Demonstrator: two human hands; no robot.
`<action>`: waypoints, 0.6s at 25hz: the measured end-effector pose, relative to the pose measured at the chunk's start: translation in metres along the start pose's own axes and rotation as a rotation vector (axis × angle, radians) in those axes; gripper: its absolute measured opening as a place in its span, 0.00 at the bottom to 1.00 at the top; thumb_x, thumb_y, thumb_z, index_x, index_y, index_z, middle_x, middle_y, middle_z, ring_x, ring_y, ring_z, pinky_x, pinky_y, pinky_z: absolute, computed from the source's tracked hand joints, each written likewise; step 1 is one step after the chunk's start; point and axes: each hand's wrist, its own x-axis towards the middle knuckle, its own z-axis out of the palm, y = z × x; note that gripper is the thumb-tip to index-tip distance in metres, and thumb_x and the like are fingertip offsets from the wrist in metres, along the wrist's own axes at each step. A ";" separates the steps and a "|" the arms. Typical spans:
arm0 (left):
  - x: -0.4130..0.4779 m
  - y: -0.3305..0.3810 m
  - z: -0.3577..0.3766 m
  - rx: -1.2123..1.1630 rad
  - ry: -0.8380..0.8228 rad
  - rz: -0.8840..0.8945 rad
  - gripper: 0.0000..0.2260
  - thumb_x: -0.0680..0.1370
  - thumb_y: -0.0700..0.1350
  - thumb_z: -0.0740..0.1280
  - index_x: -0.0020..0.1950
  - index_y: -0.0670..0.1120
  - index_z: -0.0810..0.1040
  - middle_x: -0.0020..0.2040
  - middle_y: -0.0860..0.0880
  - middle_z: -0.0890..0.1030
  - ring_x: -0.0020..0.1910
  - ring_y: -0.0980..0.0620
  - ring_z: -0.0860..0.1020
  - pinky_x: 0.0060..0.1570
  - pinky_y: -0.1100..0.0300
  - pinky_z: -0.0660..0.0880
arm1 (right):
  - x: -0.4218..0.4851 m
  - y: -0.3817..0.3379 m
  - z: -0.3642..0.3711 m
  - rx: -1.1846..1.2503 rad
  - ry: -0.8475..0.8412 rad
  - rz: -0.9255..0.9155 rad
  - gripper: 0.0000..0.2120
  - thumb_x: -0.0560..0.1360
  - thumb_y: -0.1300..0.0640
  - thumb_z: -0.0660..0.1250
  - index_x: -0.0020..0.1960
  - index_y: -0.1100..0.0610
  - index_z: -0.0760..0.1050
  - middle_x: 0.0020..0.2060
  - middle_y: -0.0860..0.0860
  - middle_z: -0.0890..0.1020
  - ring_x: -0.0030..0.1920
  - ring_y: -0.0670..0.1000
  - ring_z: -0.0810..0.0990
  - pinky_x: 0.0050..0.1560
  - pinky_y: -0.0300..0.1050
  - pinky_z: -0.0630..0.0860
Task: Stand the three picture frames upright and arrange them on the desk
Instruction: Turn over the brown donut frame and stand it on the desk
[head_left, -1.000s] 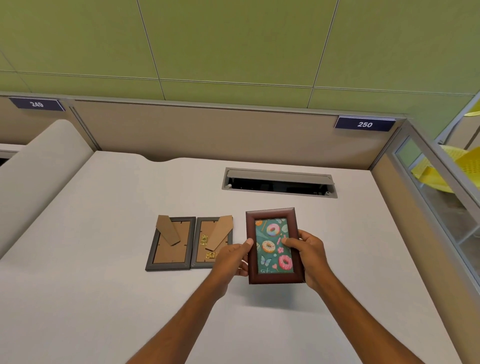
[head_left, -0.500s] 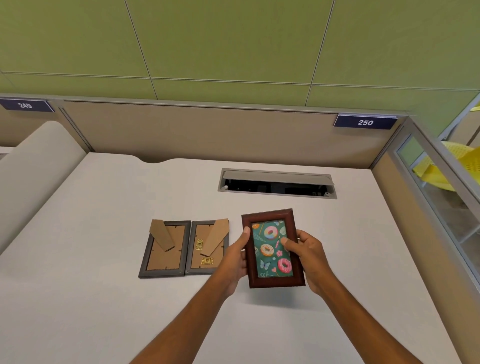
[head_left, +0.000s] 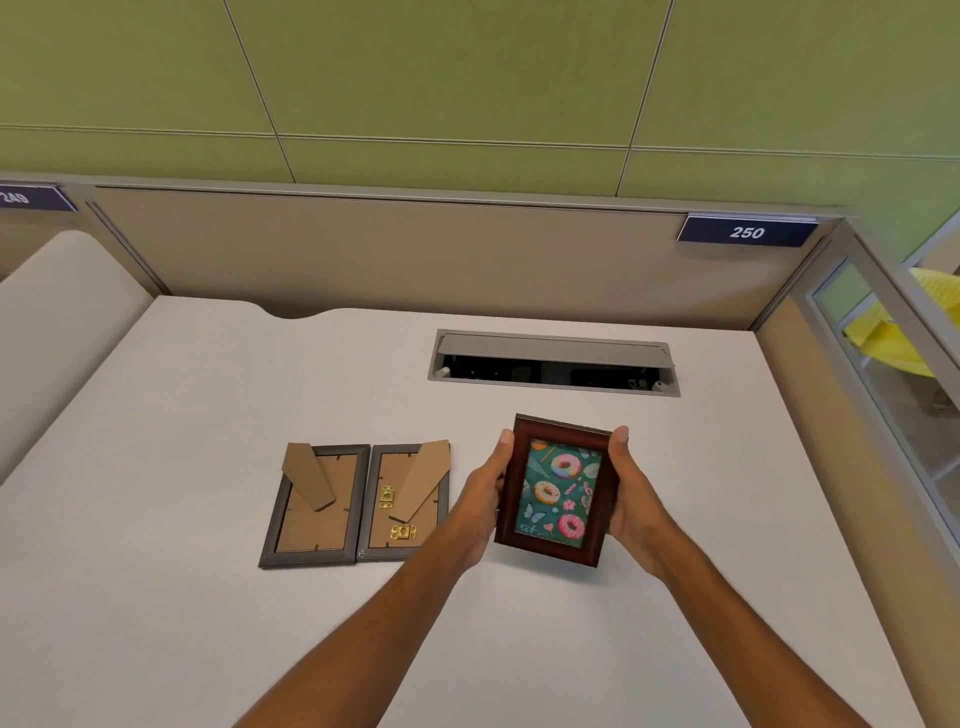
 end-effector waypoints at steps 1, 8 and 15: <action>0.006 0.002 0.001 -0.005 -0.010 -0.001 0.33 0.83 0.74 0.53 0.72 0.55 0.83 0.65 0.49 0.89 0.66 0.47 0.87 0.72 0.42 0.79 | 0.005 -0.002 -0.002 0.000 -0.008 -0.018 0.40 0.72 0.17 0.57 0.65 0.45 0.85 0.61 0.54 0.89 0.60 0.58 0.89 0.67 0.64 0.82; 0.044 0.013 0.007 -0.040 -0.025 -0.026 0.36 0.82 0.76 0.52 0.73 0.53 0.83 0.66 0.48 0.88 0.66 0.45 0.87 0.72 0.40 0.79 | 0.040 -0.010 -0.015 0.001 -0.001 -0.064 0.42 0.67 0.16 0.60 0.65 0.45 0.84 0.61 0.53 0.89 0.61 0.57 0.89 0.70 0.66 0.79; 0.066 0.000 0.008 -0.107 0.017 -0.038 0.36 0.82 0.74 0.53 0.75 0.51 0.82 0.67 0.46 0.87 0.66 0.45 0.86 0.70 0.43 0.80 | 0.064 -0.014 -0.020 -0.085 -0.051 -0.033 0.51 0.59 0.12 0.64 0.68 0.46 0.82 0.62 0.51 0.89 0.63 0.57 0.88 0.72 0.65 0.78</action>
